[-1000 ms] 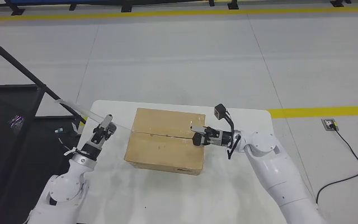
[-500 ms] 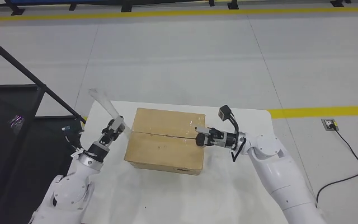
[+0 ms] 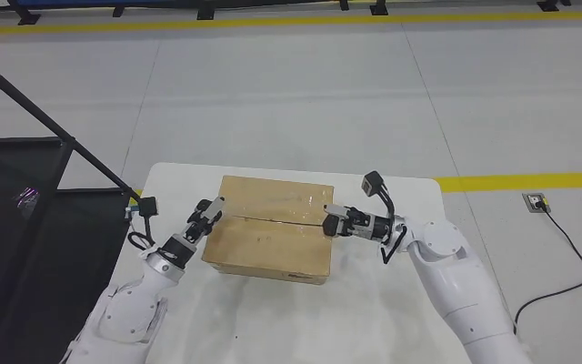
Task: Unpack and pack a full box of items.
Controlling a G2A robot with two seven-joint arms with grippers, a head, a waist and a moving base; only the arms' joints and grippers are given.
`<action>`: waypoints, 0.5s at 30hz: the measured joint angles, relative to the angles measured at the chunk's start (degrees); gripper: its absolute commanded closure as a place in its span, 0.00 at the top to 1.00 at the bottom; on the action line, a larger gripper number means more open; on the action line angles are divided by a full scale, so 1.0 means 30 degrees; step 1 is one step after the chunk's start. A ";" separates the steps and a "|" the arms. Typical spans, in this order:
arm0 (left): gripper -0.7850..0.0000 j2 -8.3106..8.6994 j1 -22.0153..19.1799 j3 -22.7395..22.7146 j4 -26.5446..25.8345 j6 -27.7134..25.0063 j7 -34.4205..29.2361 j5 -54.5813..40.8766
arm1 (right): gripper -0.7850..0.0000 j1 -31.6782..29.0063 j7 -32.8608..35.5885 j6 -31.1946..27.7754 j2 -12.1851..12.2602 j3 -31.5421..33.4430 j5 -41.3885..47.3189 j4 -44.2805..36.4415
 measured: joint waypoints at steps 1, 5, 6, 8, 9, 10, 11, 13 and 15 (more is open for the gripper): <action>1.00 -0.0013 -0.0039 0.0024 0.0042 0.0015 -0.0018 -0.0005 | 1.00 -0.0018 -0.0057 0.0000 0.0013 0.0010 -0.0002 -0.0038; 1.00 -0.0060 -0.0119 0.0069 0.0171 0.0024 -0.0090 0.0018 | 1.00 -0.0070 0.0017 0.0202 0.0053 -0.0113 -0.0063 -0.0427; 1.00 -0.0069 -0.0133 0.0076 0.0201 0.0026 -0.0105 0.0034 | 1.00 -0.0089 0.0060 0.0246 0.0061 -0.0150 -0.0082 -0.0524; 1.00 -0.0093 -0.0174 0.0104 0.0283 0.0068 -0.0122 0.0081 | 1.00 -0.0144 0.0106 0.0288 0.0085 -0.0185 -0.0078 -0.0730; 1.00 -0.0105 -0.0196 0.0127 0.0321 0.0087 -0.0136 0.0082 | 1.00 -0.0173 0.0129 0.0282 0.0098 -0.0183 -0.0059 -0.0796; 1.00 -0.0118 -0.0222 0.0151 0.0364 0.0100 -0.0150 0.0080 | 1.00 -0.0203 0.0143 0.0280 0.0114 -0.0169 -0.0038 -0.0848; 1.00 -0.0135 -0.0259 0.0190 0.0431 0.0118 -0.0172 0.0081 | 1.00 -0.0247 0.0164 0.0281 0.0139 -0.0141 -0.0009 -0.0918; 1.00 -0.0161 -0.0323 0.0256 0.0535 0.0144 -0.0210 0.0114 | 1.00 -0.0345 0.0199 0.0276 0.0183 -0.0082 0.0024 -0.1043; 1.00 -0.0191 -0.0390 0.0336 0.0633 0.0157 -0.0240 0.0160 | 1.00 -0.0495 0.0214 0.0271 0.0239 -0.0014 0.0019 -0.1235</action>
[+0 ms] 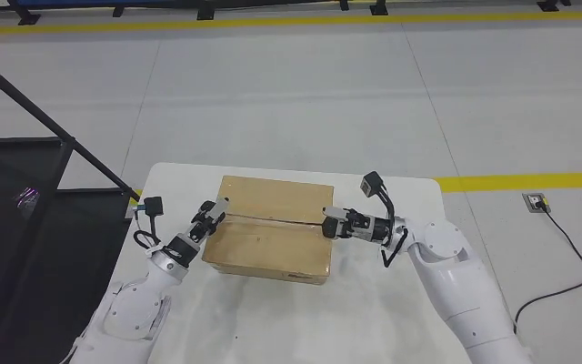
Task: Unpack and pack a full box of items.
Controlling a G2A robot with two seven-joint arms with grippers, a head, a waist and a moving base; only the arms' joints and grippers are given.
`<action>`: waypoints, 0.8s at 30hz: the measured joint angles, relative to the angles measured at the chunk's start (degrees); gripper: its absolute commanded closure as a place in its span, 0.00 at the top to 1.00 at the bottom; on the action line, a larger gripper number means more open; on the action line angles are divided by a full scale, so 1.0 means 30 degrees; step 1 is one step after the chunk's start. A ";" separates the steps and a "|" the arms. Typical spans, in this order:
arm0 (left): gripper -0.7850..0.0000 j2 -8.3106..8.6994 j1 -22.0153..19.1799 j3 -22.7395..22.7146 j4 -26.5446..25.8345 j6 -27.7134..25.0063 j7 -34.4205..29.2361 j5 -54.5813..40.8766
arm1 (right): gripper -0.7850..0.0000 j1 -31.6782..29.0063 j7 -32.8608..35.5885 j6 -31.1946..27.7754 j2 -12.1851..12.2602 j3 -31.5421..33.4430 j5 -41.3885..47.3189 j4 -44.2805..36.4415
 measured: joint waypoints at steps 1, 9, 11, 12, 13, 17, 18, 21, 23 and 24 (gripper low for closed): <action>1.00 -0.0013 -0.0024 0.0030 0.0032 0.0001 -0.0011 0.0002 | 1.00 -0.0069 0.0021 0.0028 0.0025 0.0014 -0.0026 -0.0101; 1.00 -0.0099 -0.0120 0.0085 0.0154 -0.0051 -0.0151 -0.0085 | 1.00 -0.0747 0.0327 0.0214 0.0270 0.0320 0.0039 -0.1258; 1.00 -0.0111 -0.0089 0.0041 0.0136 -0.0099 -0.0237 -0.0188 | 1.00 -0.0844 0.0397 0.0327 0.0317 0.0327 0.0015 -0.1487; 1.00 -0.0115 -0.0069 0.0014 0.0126 -0.0127 -0.0286 -0.0260 | 1.00 -0.0845 0.0397 0.0420 0.0323 0.0283 -0.0010 -0.1546; 1.00 -0.0119 -0.0047 -0.0018 0.0112 -0.0149 -0.0332 -0.0334 | 1.00 -0.0825 0.0379 0.0519 0.0324 0.0228 -0.0016 -0.1574; 1.00 -0.0126 0.0085 -0.0213 -0.0034 -0.0208 -0.0523 -0.0611 | 1.00 -0.0619 0.1082 0.0553 0.0283 -0.0139 0.0537 -0.1584; 1.00 -0.0126 0.0123 -0.0266 -0.0067 -0.0222 -0.0556 -0.0672 | 1.00 -0.0556 0.1425 0.0455 0.0280 -0.0170 0.0787 -0.1506; 1.00 -0.0124 0.0242 -0.0438 -0.0131 -0.0282 -0.0731 -0.0901 | 1.00 -0.0399 0.1558 0.0230 0.0316 -0.0129 0.0938 -0.1283; 1.00 -0.0119 0.0304 -0.0545 -0.0150 -0.0314 -0.0854 -0.0976 | 1.00 -0.0461 0.1706 -0.0132 0.0351 -0.0062 0.1109 -0.1426; 1.00 -0.0119 0.0331 -0.0579 -0.0150 -0.0323 -0.0893 -0.0985 | 1.00 -0.0514 0.1784 -0.0285 0.0376 0.0000 0.1204 -0.1473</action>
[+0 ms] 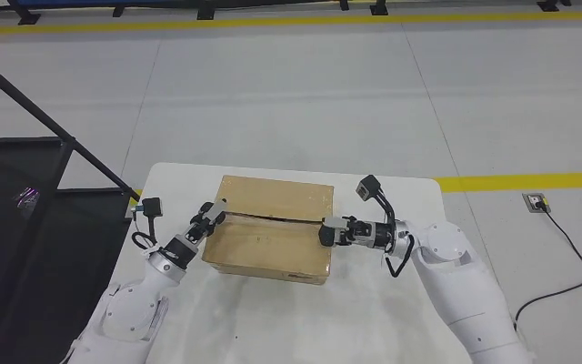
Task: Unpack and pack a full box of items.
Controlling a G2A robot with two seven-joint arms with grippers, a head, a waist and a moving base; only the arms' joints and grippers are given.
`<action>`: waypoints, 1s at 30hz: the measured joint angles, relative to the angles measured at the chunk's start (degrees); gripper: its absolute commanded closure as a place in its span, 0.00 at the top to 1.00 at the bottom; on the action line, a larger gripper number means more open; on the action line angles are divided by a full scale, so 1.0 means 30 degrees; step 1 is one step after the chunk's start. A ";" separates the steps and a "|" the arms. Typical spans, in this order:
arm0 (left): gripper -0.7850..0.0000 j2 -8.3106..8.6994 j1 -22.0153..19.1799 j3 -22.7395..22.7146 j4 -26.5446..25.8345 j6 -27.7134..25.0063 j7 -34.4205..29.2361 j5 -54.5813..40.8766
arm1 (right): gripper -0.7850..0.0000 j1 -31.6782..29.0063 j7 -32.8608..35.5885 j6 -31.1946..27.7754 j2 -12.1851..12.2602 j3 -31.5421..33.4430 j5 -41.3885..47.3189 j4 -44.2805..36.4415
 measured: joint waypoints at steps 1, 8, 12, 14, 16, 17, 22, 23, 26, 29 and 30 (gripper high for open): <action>1.00 0.0000 0.0027 -0.0027 0.0004 -0.0011 -0.0038 -0.0016 | 1.00 -0.0047 0.0023 -0.0131 0.0030 0.0068 0.0028 -0.0054; 1.00 0.0009 0.0364 -0.0361 0.0037 -0.0247 -0.0439 -0.0424 | 1.00 -0.0285 -0.0023 -0.0689 0.0188 0.0286 0.0037 -0.0503; 1.00 0.0036 0.0638 -0.0694 -0.0140 -0.0394 -0.0640 -0.0707 | 1.00 -0.0045 -0.0757 -0.0410 0.0168 0.0045 -0.0335 -0.0500; 1.00 0.0044 0.0743 -0.0836 -0.0205 -0.0431 -0.0693 -0.0796 | 1.00 0.0184 -0.0954 -0.0273 0.0121 -0.0203 -0.0419 -0.0485; 1.00 0.0045 0.0796 -0.0922 -0.0223 -0.0438 -0.0703 -0.0846 | 1.00 0.0410 -0.1031 -0.0204 0.0089 -0.0395 -0.0506 -0.0449; 1.00 0.0044 0.0816 -0.0972 -0.0226 -0.0438 -0.0702 -0.0882 | 1.00 0.0499 -0.1030 -0.0308 0.0087 -0.0444 -0.0546 -0.0504; 1.00 0.0038 0.0966 -0.1165 -0.0294 -0.0506 -0.0720 -0.1077 | 1.00 0.0082 -0.0607 -0.1637 0.0392 0.0004 -0.1954 -0.1674; 1.00 0.0040 0.1048 -0.1249 -0.0392 -0.0558 -0.0742 -0.1182 | 1.00 -0.0230 -0.0364 -0.2429 0.0527 0.0160 -0.2848 -0.2371; 1.00 0.0060 0.1344 -0.1594 -0.0778 -0.0782 -0.0790 -0.1552 | 1.00 -0.0491 -0.0226 -0.3073 0.0615 0.0264 -0.3675 -0.2878; 1.00 0.0098 0.1705 -0.2076 -0.1203 -0.1032 -0.0872 -0.1908 | 1.00 -0.0449 -0.0245 -0.2938 0.0605 0.0252 -0.3441 -0.2803; 1.00 0.0112 0.1809 -0.2233 -0.1296 -0.1110 -0.0884 -0.1974 | 1.00 -0.0449 -0.0246 -0.2937 0.0605 0.0251 -0.3440 -0.2802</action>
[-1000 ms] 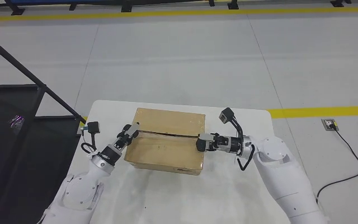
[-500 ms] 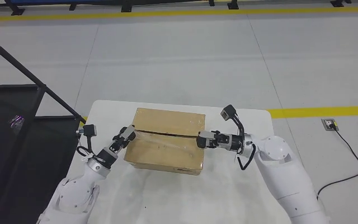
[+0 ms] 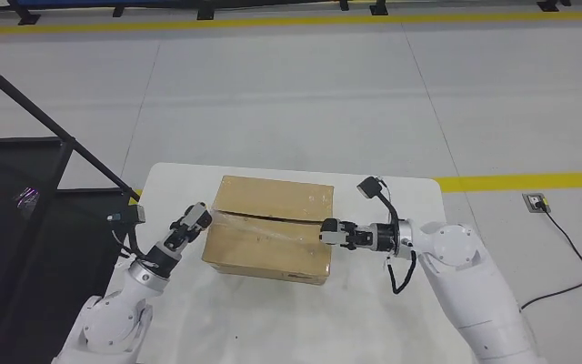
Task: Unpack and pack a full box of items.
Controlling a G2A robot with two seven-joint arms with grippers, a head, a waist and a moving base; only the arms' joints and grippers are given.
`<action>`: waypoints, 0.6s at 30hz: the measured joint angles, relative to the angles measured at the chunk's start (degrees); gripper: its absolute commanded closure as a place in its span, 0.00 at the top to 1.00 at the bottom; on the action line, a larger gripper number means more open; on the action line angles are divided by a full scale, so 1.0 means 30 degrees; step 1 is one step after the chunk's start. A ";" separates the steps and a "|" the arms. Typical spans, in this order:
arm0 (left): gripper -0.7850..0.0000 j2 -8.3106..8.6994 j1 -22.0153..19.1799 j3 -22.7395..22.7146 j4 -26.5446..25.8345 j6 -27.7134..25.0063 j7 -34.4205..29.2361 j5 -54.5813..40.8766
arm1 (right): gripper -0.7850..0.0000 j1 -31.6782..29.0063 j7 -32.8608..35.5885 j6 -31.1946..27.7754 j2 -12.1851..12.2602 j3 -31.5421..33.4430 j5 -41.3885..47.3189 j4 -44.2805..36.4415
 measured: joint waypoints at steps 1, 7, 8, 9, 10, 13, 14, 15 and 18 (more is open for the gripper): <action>1.00 0.0012 0.0102 -0.0157 -0.0070 -0.0073 -0.0006 -0.0058 | 1.00 -0.0001 0.0000 0.0000 0.0000 0.0000 -0.0003 0.0000; 1.00 0.0079 0.0596 -0.1149 -0.0074 -0.0159 0.0043 -0.0553 | 1.00 -0.0055 0.0166 -0.0947 0.0047 -0.0852 -0.2067 -0.1795; 1.00 0.0089 0.0670 -0.1310 -0.0009 -0.0149 0.0055 -0.0629 | 1.00 -0.0065 -0.0168 -0.1157 0.0080 -0.1180 -0.3803 -0.2823; 1.00 0.0094 0.0720 -0.1421 0.0046 -0.0143 0.0062 -0.0692 | 1.00 -0.0144 -0.0612 -0.1248 0.0102 -0.1407 -0.5320 -0.3667; 1.00 0.0100 0.0767 -0.1528 0.0101 -0.0139 0.0063 -0.0754 | 1.00 -0.0305 -0.1114 -0.1267 0.0123 -0.1624 -0.6910 -0.4542; 1.00 0.0114 0.0937 -0.1830 0.0244 -0.0186 0.0048 -0.0974 | 1.00 -0.0800 -0.2226 -0.0810 0.0164 -0.1946 -1.1093 -0.6508; 1.00 0.0119 0.1032 -0.1943 0.0294 -0.0254 0.0044 -0.1014 | 1.00 -0.0798 -0.2175 -0.0810 0.0167 -0.1938 -1.1798 -0.6439; 1.00 0.0122 0.1122 -0.2028 0.0337 -0.0315 0.0042 -0.1032 | 1.00 -0.0789 -0.2120 -0.0829 0.0167 -0.1931 -1.1897 -0.6319; 1.00 0.0131 0.1451 -0.2282 0.0480 -0.0467 0.0033 -0.1139 | 1.00 -0.0771 -0.2082 -0.0853 0.0163 -0.1924 -1.0735 -0.6219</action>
